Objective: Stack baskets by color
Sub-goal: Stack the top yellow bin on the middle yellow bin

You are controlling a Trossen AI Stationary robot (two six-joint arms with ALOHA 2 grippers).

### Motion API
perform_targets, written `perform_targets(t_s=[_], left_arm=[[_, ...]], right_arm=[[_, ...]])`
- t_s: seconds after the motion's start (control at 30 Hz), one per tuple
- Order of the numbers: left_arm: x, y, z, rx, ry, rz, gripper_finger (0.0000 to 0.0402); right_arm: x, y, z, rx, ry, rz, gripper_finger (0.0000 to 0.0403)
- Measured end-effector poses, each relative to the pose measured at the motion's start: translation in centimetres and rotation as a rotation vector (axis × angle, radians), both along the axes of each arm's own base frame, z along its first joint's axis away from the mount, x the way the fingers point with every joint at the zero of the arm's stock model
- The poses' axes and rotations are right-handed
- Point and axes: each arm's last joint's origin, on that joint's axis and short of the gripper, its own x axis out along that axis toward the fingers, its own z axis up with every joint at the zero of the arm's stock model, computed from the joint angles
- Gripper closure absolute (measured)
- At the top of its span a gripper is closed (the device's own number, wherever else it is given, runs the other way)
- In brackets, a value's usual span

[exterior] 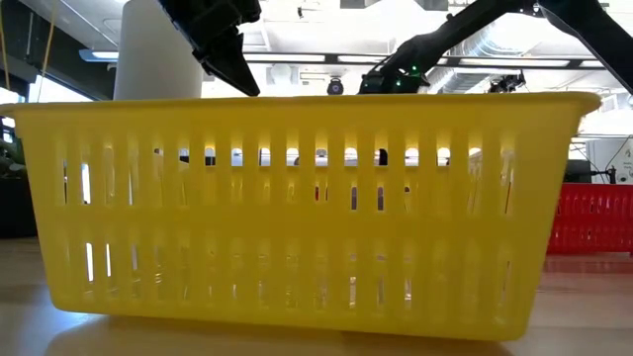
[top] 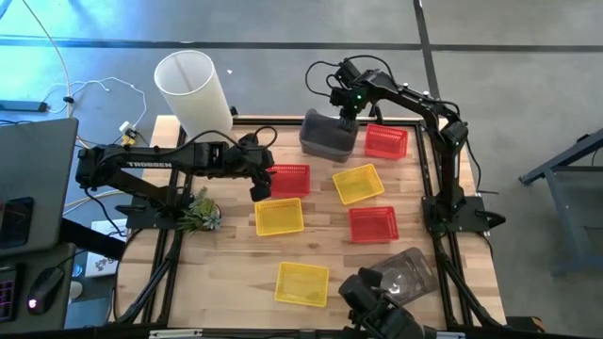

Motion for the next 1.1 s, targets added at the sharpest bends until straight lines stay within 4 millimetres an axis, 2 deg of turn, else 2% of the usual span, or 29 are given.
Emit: perform_targets(t_s=[0.2, 0.33, 0.53, 0.77, 0.97, 1.1], left_arm=[[0.0, 0.0, 0.0, 0.001, 0.0, 0.002, 0.0271], [0.0, 0.0, 0.0, 0.001, 0.0, 0.001, 0.0271], [0.0, 0.0, 0.0, 0.001, 0.0, 0.001, 0.0271], [0.0, 0.0, 0.0, -0.001, 0.0, 0.0, 0.0271], [0.0, 0.0, 0.0, -0.002, 0.001, 0.0, 0.0271], [0.0, 0.0, 0.0, -0.003, 0.004, -0.001, 0.0271]], right_arm=[[0.0, 0.9, 1.0, -0.022, 0.012, 0.01, 0.0265], [-0.6, 2.3, 2.8, -0.005, 0.018, 0.013, 0.0261], [-1.8, 4.8, 4.5, 0.133, 0.03, -0.017, 0.0261], [-1.9, 7.6, 4.5, 0.345, 0.085, -0.004, 0.0261], [-0.7, 9.9, 4.5, 0.392, 0.116, 0.055, 0.0261], [-0.5, 11.3, 3.2, 0.419, 0.161, 0.074, 0.0261]])
